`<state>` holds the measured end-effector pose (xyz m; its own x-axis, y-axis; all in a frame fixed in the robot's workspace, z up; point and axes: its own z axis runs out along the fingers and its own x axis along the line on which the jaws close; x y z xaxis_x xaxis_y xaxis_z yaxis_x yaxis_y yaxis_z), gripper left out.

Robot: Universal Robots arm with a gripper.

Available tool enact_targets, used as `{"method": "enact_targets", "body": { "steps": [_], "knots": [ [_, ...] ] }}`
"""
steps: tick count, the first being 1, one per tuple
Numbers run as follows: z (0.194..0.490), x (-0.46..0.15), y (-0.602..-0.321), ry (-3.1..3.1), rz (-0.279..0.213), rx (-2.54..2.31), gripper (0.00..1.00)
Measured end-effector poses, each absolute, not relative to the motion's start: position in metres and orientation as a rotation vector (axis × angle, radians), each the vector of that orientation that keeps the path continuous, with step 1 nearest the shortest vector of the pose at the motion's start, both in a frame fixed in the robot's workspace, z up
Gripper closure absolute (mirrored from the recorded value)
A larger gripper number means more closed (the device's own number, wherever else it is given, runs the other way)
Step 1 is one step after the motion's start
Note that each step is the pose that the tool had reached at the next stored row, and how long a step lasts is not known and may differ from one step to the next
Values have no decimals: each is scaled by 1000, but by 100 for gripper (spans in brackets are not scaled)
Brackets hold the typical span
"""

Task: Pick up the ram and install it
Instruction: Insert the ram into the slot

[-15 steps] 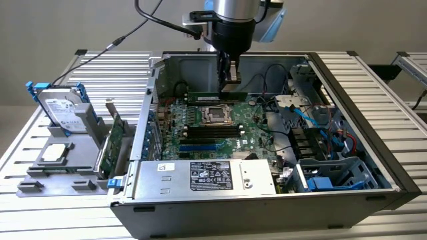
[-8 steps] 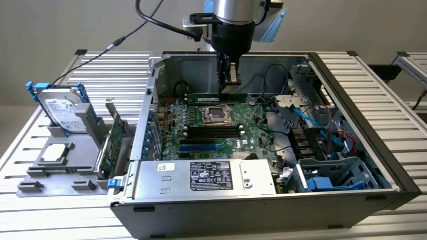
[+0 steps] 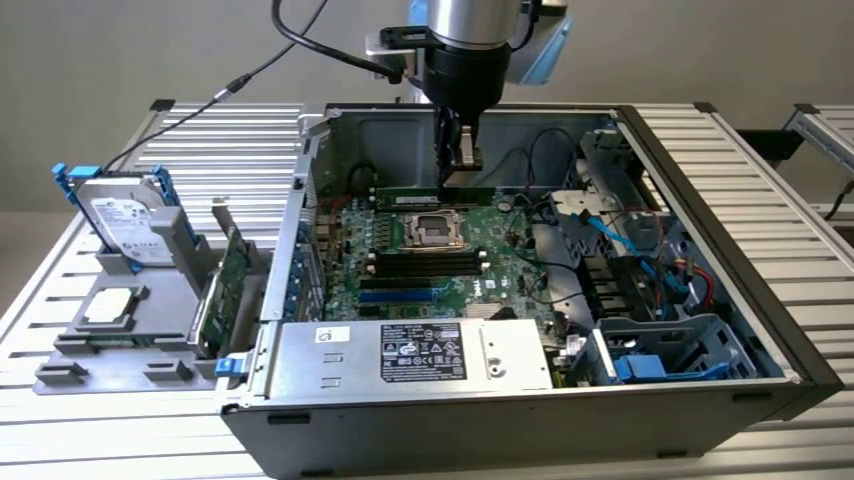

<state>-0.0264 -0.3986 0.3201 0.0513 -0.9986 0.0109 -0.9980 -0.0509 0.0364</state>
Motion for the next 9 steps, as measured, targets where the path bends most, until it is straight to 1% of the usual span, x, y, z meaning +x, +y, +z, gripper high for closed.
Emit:
{"method": "enact_targets", "body": {
  "steps": [3, 9],
  "knots": [
    [320, -26, -399, -2140, -27, 2253, 86],
    [310, -29, -399, -2141, -26, 2253, 86]
  ]
}}
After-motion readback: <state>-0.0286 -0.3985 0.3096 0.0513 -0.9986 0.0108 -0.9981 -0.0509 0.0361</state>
